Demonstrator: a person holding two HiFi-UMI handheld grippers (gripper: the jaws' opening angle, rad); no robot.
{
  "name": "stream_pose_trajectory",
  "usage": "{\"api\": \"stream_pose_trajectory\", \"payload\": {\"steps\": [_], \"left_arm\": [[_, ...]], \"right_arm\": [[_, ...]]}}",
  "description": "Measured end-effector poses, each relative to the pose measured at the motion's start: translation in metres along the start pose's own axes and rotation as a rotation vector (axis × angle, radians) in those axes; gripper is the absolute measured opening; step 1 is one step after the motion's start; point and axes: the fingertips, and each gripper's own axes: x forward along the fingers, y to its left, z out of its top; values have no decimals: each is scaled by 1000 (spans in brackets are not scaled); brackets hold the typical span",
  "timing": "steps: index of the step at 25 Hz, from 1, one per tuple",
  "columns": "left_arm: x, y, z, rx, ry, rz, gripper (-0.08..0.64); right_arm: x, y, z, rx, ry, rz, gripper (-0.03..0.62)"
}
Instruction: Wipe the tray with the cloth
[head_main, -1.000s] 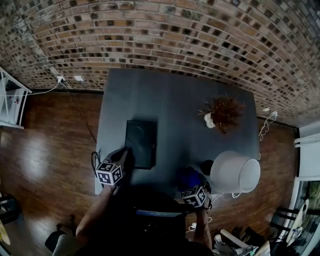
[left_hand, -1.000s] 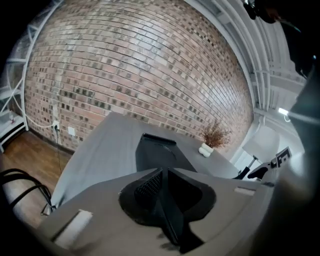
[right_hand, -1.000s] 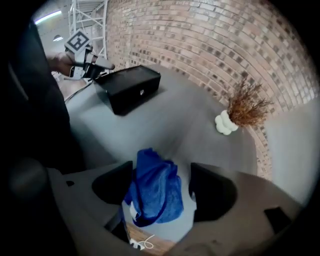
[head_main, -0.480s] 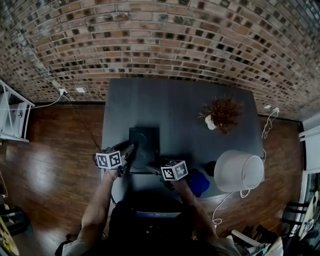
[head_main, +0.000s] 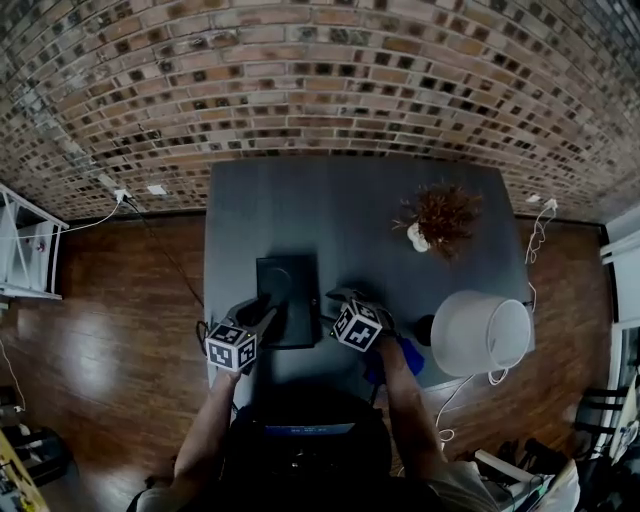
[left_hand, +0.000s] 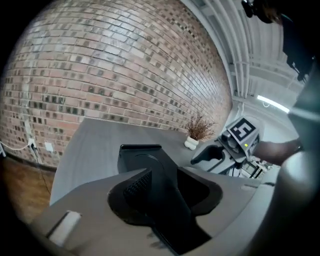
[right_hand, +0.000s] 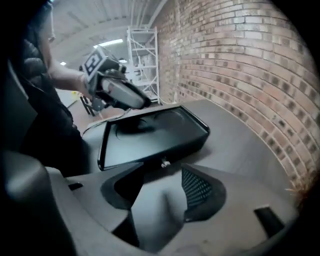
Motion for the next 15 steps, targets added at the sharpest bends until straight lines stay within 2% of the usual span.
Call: {"api": "stream_pose_trajectory", "payload": {"steps": [3, 5, 6, 8, 11, 13, 15], "left_arm": [[1, -8, -9, 28, 13, 2, 156], [6, -15, -19, 64, 37, 12, 156], [9, -19, -23, 89, 50, 20, 158], [15, -24, -27, 137, 68, 36, 158], [18, -24, -27, 202, 71, 80, 149], [17, -22, -28, 212, 73, 93, 149], [17, -22, -27, 204, 67, 93, 115]], "right_arm": [[9, -22, -14, -147, 160, -62, 228], [30, -15, -11, -238, 209, -48, 227], [41, -9, -7, -274, 220, -34, 227], [53, -2, -3, -322, 247, -21, 148], [55, 1, -3, -364, 283, -10, 115], [56, 3, -3, -391, 273, -10, 97], [56, 2, -3, -418, 268, -15, 75]]}}
